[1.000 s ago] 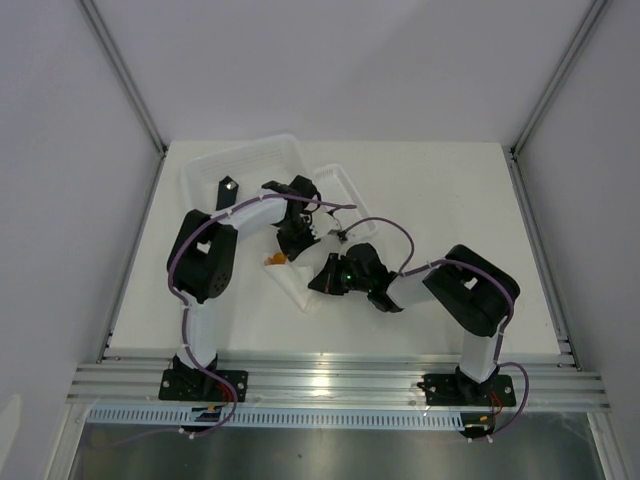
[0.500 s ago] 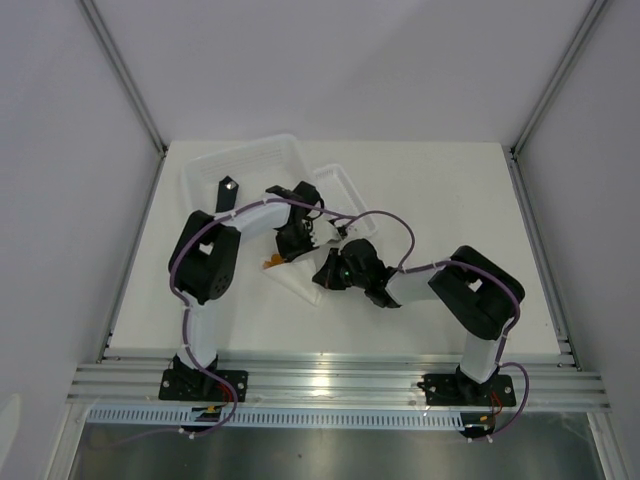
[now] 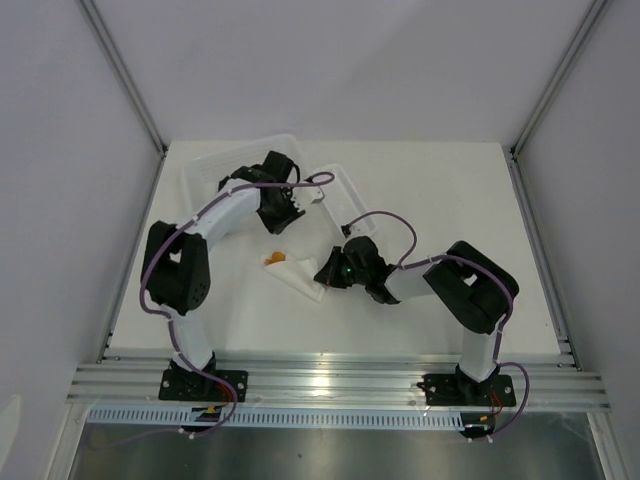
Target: Place the utensils on the paper napkin and roll it up
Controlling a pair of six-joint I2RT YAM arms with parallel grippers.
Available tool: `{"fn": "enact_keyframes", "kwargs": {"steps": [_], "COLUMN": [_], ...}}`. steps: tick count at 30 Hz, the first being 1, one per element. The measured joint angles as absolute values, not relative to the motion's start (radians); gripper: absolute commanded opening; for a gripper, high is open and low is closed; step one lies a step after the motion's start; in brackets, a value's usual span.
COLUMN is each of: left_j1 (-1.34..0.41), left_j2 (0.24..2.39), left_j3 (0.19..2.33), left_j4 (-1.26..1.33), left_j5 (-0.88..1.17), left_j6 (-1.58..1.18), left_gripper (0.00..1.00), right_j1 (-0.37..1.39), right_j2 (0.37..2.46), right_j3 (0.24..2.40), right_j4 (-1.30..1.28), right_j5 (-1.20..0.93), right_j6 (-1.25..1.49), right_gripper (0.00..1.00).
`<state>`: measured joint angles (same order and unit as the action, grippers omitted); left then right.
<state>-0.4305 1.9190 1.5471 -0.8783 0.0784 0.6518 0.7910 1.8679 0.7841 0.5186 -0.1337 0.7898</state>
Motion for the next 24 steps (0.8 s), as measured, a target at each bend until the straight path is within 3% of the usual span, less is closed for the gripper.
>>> {"fn": "enact_keyframes", "kwargs": {"steps": [9, 15, 24], "left_j1": [-0.460, -0.559, -0.567], "left_j2": [1.667, 1.707, 1.780], "left_j3": [1.369, 1.184, 1.190], "left_j4": [-0.807, -0.770, -0.694], "left_j5": [0.142, 0.120, 0.069], "left_j6": [0.664, 0.727, 0.753], "left_gripper": [0.34, 0.34, 0.35], "right_j1": [0.775, 0.777, 0.781], "right_j2": [1.874, 1.893, 1.899], "right_j3": [0.749, 0.700, 0.657], "right_j4": [0.582, 0.686, 0.760], "right_j5": [-0.190, -0.230, -0.234], "right_j6": [0.880, 0.978, 1.041], "right_gripper": [0.00, 0.00, 0.00]}}
